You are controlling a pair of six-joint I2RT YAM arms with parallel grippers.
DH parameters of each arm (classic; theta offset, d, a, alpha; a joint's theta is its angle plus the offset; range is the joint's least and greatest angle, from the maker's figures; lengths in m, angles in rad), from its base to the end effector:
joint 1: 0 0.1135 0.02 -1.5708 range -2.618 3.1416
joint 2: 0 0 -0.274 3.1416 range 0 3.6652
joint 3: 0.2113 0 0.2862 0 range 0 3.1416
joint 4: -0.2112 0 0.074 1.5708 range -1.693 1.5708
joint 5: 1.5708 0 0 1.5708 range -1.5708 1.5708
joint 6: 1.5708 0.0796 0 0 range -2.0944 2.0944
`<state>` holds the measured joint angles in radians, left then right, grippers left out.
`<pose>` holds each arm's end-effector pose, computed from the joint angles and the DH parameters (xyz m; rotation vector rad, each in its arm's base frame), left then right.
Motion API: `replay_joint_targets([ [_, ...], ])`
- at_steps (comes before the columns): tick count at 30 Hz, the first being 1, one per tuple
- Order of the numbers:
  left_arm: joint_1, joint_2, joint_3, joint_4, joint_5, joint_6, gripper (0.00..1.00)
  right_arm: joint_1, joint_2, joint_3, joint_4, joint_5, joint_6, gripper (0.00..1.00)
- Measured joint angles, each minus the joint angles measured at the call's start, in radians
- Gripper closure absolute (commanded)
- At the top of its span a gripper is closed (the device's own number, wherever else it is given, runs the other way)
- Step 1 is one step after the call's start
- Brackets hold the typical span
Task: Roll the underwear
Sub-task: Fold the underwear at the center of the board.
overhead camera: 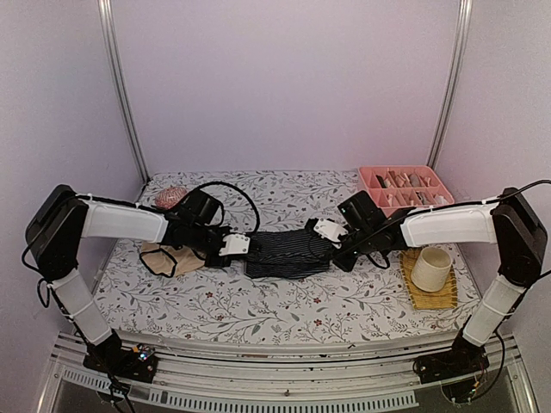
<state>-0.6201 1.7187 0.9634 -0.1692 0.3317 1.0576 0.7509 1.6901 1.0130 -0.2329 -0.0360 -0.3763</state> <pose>0.3065 -0.2507 0.1172 1.9022 1.5255 -0.2208 0.2924 0.2768 0.1358 -1.3438 2.0977 0.2032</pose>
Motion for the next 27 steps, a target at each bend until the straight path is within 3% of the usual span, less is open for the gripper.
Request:
replay_joint_targets([
  [9,-0.009,-0.008,-0.014,-0.001,0.000,-0.035,0.86,0.001,0.000,0.000,-0.008,0.051,0.021,0.98],
  [13,-0.015,-0.017,-0.014,-0.002,0.004,-0.048,0.70,0.002,0.000,0.000,-0.013,0.058,0.023,0.98],
  [16,-0.016,-0.026,-0.014,-0.007,0.012,-0.061,0.52,0.005,-0.001,0.000,-0.018,0.061,0.024,0.98],
  [20,-0.017,-0.027,-0.014,-0.024,0.024,-0.063,0.47,0.016,-0.016,-0.005,-0.031,0.068,0.025,0.97],
  [25,-0.006,-0.027,-0.002,-0.060,0.055,-0.084,0.46,0.030,-0.027,-0.005,-0.044,0.087,0.031,0.67],
  [27,0.002,-0.024,0.029,-0.082,0.071,-0.111,0.47,0.034,-0.027,-0.005,-0.057,0.101,0.035,0.49],
])
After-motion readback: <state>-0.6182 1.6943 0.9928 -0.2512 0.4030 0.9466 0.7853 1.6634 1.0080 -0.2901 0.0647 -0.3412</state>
